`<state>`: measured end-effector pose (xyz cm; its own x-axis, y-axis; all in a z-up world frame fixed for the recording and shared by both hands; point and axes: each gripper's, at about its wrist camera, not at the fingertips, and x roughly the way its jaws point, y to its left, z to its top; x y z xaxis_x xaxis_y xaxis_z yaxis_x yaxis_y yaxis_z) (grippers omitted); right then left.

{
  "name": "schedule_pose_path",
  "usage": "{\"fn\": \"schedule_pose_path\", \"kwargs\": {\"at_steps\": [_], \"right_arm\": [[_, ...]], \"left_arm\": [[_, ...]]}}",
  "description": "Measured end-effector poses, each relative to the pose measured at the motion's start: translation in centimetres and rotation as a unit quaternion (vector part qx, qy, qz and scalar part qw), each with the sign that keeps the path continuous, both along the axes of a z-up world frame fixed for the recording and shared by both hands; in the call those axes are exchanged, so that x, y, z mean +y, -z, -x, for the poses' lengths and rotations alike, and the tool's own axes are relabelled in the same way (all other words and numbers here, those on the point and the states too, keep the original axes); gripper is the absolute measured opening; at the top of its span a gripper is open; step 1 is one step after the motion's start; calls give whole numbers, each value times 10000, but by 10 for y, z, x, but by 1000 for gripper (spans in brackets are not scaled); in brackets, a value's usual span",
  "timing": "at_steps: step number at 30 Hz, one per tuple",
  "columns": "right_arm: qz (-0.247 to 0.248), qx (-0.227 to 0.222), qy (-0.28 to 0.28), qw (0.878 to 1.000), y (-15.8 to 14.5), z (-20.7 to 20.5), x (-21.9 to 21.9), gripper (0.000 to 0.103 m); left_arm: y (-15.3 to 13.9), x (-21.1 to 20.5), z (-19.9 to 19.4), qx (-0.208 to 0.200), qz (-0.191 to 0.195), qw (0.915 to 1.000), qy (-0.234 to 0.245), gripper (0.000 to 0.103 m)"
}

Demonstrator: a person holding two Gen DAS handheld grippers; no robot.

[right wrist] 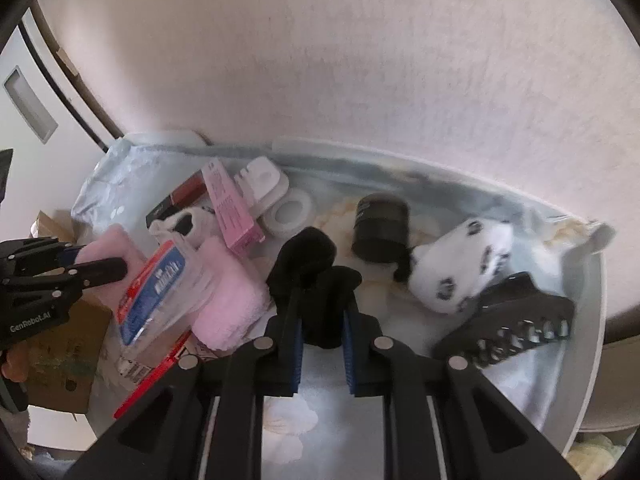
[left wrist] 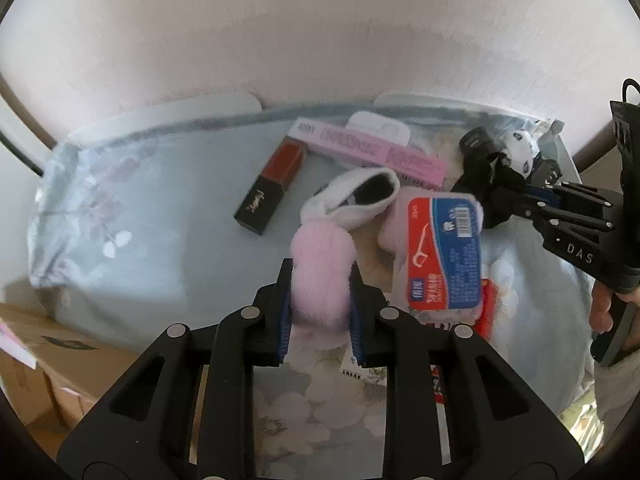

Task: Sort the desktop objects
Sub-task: 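Grasp the pink fluffy pouch with the left gripper while the right grasps the black pouch, then carry both pouches to the cardboard box and open both grippers to drop them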

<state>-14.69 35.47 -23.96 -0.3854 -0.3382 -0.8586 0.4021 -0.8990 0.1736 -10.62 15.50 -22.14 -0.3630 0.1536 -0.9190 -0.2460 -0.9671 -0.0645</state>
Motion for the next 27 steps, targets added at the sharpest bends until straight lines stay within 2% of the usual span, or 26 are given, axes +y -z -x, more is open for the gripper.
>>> {"fn": "schedule_pose_path", "kwargs": {"at_steps": [7, 15, 20, 27], "right_arm": [[-162, 242, 127, 9995, -41, -10, 6, 15], [-284, 546, 208, 9979, -114, -37, 5, 15], [-425, 750, 117, 9962, -153, -59, -22, 15], [-374, 958, -324, 9942, -185, -89, -85, 15]], "left_arm": [[-39, -8, -3, 188, -188, 9995, 139, 21], [-97, -27, -14, 387, -182, 9987, 278, 21], [-130, -54, -29, 563, -254, 9977, 294, 21], [-158, -111, -54, 735, -206, 9970, 106, 21]]}}
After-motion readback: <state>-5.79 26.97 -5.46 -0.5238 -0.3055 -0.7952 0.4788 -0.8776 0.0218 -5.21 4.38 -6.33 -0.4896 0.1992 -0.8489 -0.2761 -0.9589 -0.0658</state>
